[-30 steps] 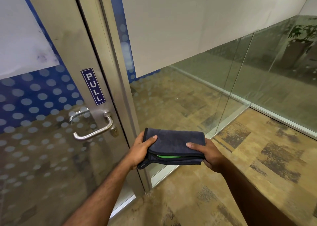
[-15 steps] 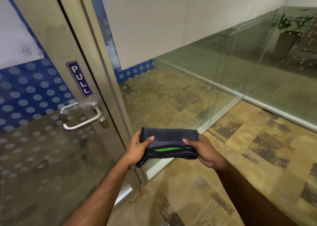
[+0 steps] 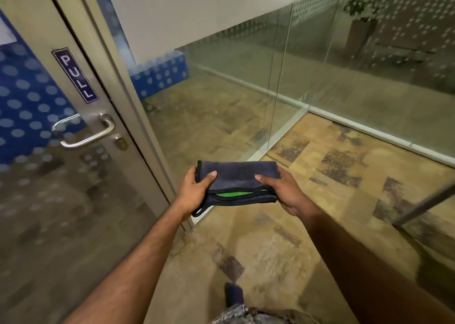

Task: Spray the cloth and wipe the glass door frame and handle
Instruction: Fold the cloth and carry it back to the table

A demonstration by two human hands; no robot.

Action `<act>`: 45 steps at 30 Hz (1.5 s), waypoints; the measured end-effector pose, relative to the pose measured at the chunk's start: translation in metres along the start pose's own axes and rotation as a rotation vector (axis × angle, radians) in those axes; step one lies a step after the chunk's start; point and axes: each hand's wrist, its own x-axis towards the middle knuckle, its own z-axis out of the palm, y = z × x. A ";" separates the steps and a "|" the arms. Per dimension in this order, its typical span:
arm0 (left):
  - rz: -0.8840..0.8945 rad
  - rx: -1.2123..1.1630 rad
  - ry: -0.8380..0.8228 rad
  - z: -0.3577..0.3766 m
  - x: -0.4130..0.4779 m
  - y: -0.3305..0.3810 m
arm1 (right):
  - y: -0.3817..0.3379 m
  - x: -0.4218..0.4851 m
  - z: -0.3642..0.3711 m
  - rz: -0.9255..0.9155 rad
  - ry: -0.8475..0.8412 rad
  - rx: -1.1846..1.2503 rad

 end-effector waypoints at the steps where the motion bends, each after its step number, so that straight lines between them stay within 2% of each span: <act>1: -0.010 -0.004 -0.010 0.007 -0.008 -0.004 | 0.003 -0.012 -0.007 0.003 0.023 -0.001; 6: -0.014 -0.008 -0.050 0.051 -0.054 -0.019 | 0.015 -0.073 -0.048 0.037 0.148 0.006; 14: -0.035 0.102 -0.253 0.117 -0.105 -0.035 | 0.030 -0.150 -0.124 0.093 0.316 0.077; 23: -0.037 0.175 -0.467 0.201 -0.122 -0.034 | 0.027 -0.212 -0.205 0.005 0.481 -0.109; 30: -0.041 0.231 -0.581 0.303 -0.137 -0.024 | 0.016 -0.244 -0.292 -0.032 0.613 -0.178; 37: -0.086 0.268 -0.561 0.403 -0.157 -0.030 | 0.008 -0.253 -0.384 0.003 0.678 -0.275; 45: -0.115 0.256 -0.446 0.474 -0.167 -0.032 | 0.006 -0.248 -0.456 0.042 0.579 -0.350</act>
